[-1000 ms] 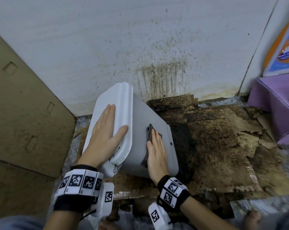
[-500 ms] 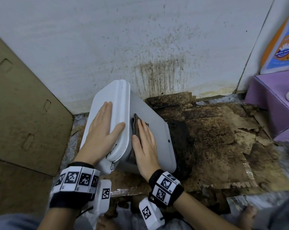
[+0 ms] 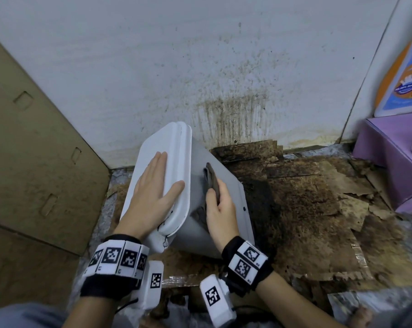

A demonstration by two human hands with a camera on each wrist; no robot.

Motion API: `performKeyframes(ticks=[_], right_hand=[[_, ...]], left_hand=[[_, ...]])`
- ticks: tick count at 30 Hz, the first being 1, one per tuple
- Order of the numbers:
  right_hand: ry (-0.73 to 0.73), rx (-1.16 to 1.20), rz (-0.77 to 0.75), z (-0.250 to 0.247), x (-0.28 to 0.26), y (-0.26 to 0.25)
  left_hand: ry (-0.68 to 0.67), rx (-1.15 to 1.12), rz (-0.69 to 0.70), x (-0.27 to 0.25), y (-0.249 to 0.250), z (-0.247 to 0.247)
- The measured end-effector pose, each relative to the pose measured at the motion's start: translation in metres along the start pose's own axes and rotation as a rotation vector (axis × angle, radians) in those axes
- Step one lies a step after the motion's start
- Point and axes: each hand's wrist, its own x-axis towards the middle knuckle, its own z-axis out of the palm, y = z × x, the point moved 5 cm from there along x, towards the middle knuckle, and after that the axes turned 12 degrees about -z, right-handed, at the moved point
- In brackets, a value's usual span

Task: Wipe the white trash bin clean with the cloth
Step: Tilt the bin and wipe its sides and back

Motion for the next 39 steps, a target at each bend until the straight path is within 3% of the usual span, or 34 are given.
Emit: performKeyframes(ticks=[6,14,20,24,27,31,36,39], right_hand=[[-0.017,0.272,-0.018,-0.005,0.019,-0.042],[-0.202,0.028,-0.133,-0.027,0.028,-0.068],[-0.182,-0.237,-0.089,-0.058,0.039,-0.061],[-0.202,-0.227,-0.065,-0.069,0.048,-0.051],[-0.213,-0.272,-0.026,-0.075,0.052,-0.042],[-0.214,-0.313,0.003,-0.085,0.05,-0.044],[-0.246,-0.379,0.043,-0.103,0.048,-0.055],[-0.26,-0.375,0.029,-0.114,0.047,-0.071]], left_hand=[[0.016,0.06,0.053,0.001,0.02,0.014],[-0.043,0.004,0.044,-0.006,0.06,0.032],[-0.069,-0.566,-0.022,-0.013,0.078,0.027],[0.05,-0.8,-0.029,-0.018,0.076,0.02],[0.144,-0.69,-0.007,-0.021,0.07,0.018],[0.202,-0.299,-0.013,-0.021,0.06,0.021],[0.086,-0.228,-0.276,-0.02,0.041,0.03],[-0.069,-0.312,-0.317,-0.021,0.038,0.04]])
